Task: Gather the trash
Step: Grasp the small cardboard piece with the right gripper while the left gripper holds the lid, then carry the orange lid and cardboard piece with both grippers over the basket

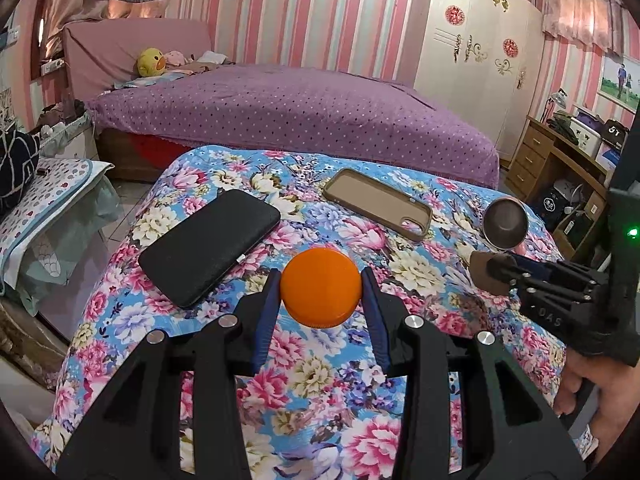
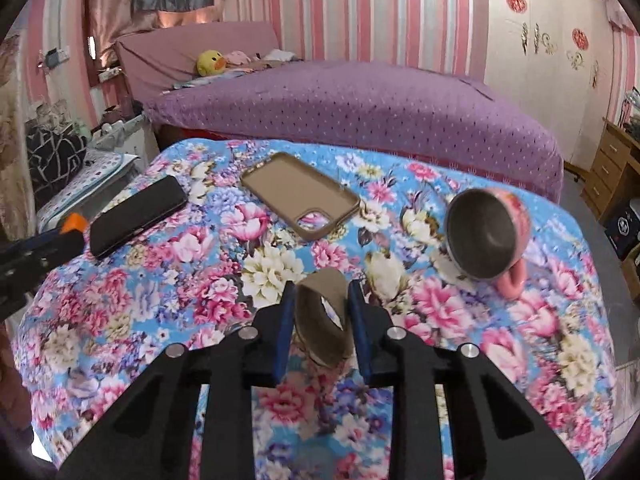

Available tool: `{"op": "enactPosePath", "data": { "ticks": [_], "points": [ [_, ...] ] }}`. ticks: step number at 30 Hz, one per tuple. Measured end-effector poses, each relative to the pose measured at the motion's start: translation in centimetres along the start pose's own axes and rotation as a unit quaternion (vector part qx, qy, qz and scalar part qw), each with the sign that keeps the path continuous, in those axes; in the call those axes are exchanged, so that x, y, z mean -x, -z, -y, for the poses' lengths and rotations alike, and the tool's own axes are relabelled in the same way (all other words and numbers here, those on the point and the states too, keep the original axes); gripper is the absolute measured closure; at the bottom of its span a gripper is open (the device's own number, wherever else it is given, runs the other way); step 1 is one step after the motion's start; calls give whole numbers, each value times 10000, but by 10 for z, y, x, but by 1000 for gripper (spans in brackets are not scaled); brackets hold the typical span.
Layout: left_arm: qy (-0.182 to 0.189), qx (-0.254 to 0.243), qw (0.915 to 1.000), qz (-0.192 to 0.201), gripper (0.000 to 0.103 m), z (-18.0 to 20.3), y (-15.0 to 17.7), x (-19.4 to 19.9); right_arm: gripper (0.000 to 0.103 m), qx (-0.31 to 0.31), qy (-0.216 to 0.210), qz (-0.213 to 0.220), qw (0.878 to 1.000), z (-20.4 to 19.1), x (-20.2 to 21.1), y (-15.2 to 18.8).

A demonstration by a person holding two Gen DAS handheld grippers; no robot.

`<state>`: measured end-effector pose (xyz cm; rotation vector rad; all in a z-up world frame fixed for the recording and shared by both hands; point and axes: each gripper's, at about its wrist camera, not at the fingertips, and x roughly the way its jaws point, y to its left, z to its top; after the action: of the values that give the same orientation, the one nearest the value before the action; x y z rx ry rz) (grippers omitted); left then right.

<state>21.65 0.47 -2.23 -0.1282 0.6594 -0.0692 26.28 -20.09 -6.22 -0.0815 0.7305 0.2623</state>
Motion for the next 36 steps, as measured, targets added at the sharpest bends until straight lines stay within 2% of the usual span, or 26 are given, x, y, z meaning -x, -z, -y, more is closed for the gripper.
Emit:
{"op": "enactPosePath", "data": {
  "ticks": [1,5,10,13,17,22,24,27,36],
  "points": [
    [17,-5,10000,-5,64,2,1,0,85,-30,-17,-10,10000,3,1,1],
    [-7,-119,9999,-25,64,13,5,-1,88,-134,-17,2,9999,14,9,5],
    [52,-190,9998,50,64,28,5,3,88,-370,-178,413,9983,27,42,6],
    [164,-198,9996,125,64,39,6,10,88,-589,-225,772,9950,42,78,8],
    [346,-313,9987,210,64,62,10,19,88,-758,-30,1183,9901,66,131,19],
    [588,-525,9967,195,64,94,20,27,88,-837,520,1500,9838,105,194,37],
    [744,-537,9956,179,64,108,23,30,88,-862,729,1554,9814,123,212,42],
    [737,-629,9948,326,64,129,25,35,88,-961,946,1596,9779,148,233,51],
    [1281,-953,9863,413,64,231,18,54,88,-1446,1376,1956,9602,210,293,76]
  ]
}}
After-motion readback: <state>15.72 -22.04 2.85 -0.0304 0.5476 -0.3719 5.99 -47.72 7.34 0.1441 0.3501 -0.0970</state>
